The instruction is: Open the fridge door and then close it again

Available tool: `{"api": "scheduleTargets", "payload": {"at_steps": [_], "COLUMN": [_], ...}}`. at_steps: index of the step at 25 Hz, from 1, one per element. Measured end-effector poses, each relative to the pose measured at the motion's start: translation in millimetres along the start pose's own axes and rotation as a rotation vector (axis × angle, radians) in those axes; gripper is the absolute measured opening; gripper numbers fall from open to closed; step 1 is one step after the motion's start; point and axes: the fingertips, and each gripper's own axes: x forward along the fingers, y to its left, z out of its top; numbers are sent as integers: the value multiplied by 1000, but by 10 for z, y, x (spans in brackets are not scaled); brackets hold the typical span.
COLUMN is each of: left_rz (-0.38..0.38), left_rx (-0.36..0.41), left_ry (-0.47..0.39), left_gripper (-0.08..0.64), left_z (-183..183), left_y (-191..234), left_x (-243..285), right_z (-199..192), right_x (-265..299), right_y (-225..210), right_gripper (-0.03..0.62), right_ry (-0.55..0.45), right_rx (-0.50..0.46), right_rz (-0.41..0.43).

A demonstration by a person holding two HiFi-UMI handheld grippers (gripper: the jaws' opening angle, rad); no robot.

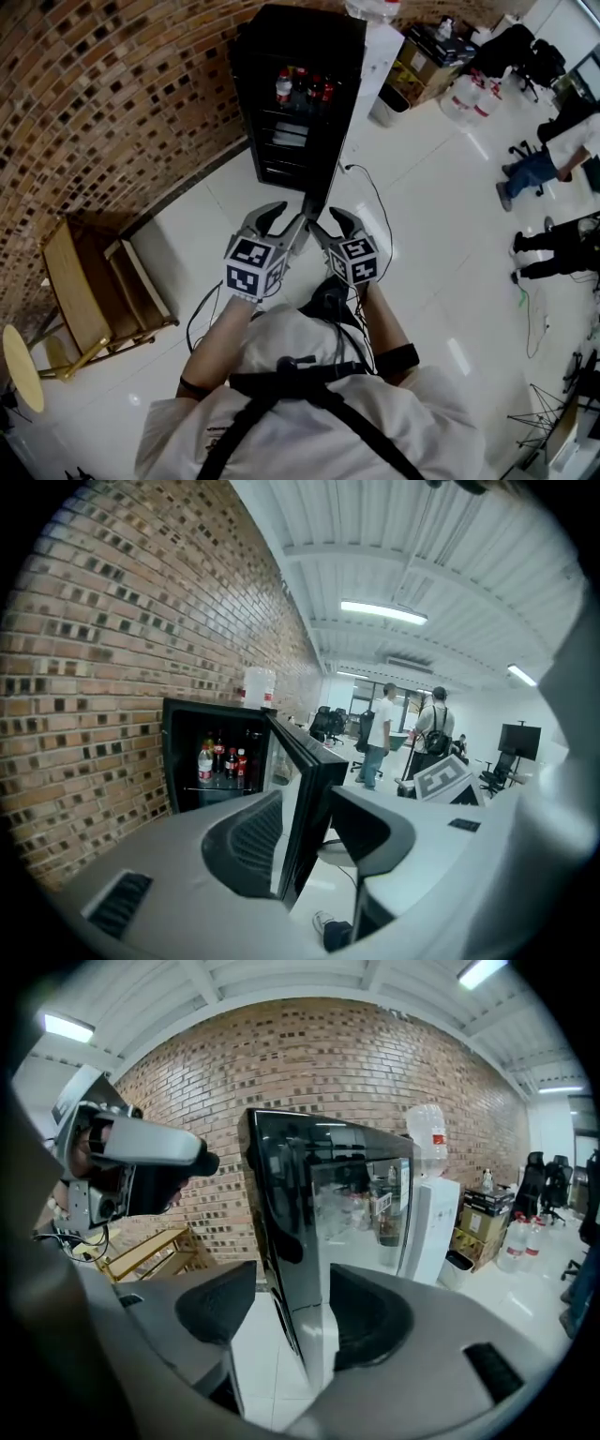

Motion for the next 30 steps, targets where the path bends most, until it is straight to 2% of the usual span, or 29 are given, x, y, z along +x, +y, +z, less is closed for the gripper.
{"api": "scheduleTargets", "payload": {"at_steps": [4,11,17,23,26,30], "left_rz": [-24,-32,29,86,123,172], "left_rx": [45,20,-27,-106,-135,-163], "left_ry": [-2,15,-5,-16,-31,-39], "left_gripper": [161,160,160,160,160,150], "left_z": [113,92,136,59,18,-63], "left_y": [-136,-91,270,749,1026,1381], "left_x": [168,222,144,21,-115,-351], "right_z": [65,160,317,487,562,685], "right_x": [36,221,506,939,1151,1441], "right_y": [-24,77,248,439,550,621], "right_gripper": [250,250,259,249,221,218], "right_ry": [-32,-32,-44,-66,-86,-93], "right_rx": [-23,-71,-99,-45,-35,-18], "right_rz": [-22,-12,-62,-77,-94,-128]}}
